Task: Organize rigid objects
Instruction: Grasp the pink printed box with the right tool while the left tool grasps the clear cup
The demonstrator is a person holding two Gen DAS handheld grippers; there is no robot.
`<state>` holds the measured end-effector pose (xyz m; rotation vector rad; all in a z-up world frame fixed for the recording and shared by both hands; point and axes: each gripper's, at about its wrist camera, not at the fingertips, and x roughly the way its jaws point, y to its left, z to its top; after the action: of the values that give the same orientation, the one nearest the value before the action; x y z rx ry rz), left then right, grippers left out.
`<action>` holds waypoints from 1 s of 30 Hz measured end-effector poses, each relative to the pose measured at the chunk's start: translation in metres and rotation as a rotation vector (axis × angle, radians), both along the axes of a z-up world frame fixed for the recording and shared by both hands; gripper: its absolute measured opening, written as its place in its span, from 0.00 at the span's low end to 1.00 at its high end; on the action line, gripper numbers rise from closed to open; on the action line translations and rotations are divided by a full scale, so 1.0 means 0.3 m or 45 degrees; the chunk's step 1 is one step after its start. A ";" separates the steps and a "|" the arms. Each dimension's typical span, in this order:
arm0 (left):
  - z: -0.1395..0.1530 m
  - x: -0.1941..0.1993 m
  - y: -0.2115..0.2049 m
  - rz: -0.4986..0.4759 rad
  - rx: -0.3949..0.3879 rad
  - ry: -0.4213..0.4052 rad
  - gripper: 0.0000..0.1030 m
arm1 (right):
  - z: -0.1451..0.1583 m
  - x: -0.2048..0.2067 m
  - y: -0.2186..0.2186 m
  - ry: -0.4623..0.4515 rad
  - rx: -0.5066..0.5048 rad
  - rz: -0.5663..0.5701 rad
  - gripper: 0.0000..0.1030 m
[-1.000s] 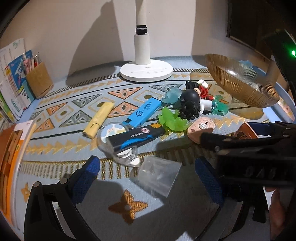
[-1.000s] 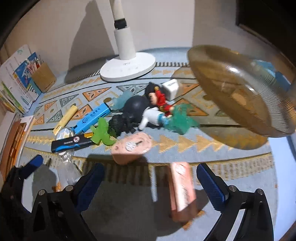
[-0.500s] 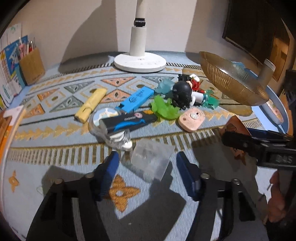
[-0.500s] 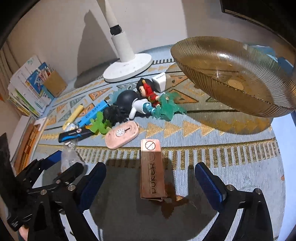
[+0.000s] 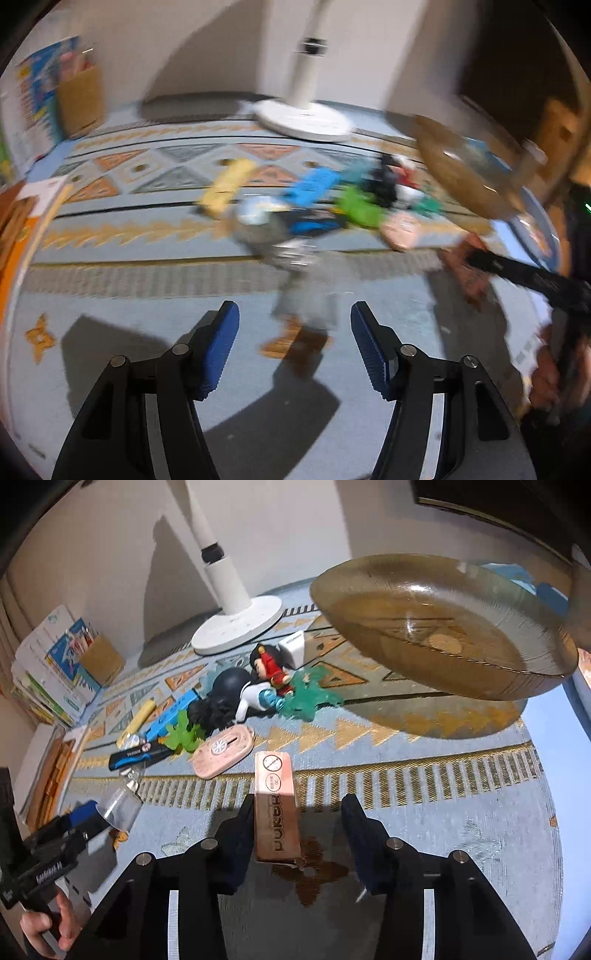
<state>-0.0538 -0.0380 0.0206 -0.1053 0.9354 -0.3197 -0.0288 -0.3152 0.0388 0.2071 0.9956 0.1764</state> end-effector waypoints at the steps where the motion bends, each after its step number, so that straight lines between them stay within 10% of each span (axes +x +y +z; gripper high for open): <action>1: 0.002 -0.008 -0.022 -0.043 -0.008 -0.003 0.59 | 0.004 -0.002 -0.009 -0.003 0.006 -0.008 0.44; 12: -0.026 0.038 -0.128 -0.129 -0.035 0.050 0.60 | -0.004 -0.001 -0.127 0.033 0.122 -0.073 0.45; 15: -0.030 0.045 -0.155 -0.121 -0.026 0.046 0.64 | 0.002 -0.021 -0.110 0.020 0.130 -0.010 0.82; 19: -0.033 0.051 -0.173 -0.077 -0.008 0.023 0.64 | -0.007 -0.041 -0.028 0.005 -0.039 0.072 0.85; 26: -0.035 0.041 -0.149 -0.041 -0.034 0.004 0.38 | -0.024 -0.032 0.077 -0.032 -0.341 0.104 0.43; 30: -0.028 0.024 -0.116 -0.034 -0.128 -0.002 0.38 | -0.017 -0.044 0.096 -0.042 -0.312 0.140 0.39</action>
<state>-0.0467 -0.0729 0.0122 -0.1849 0.9197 -0.3912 -0.0420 -0.2865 0.0337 -0.0740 0.9865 0.1560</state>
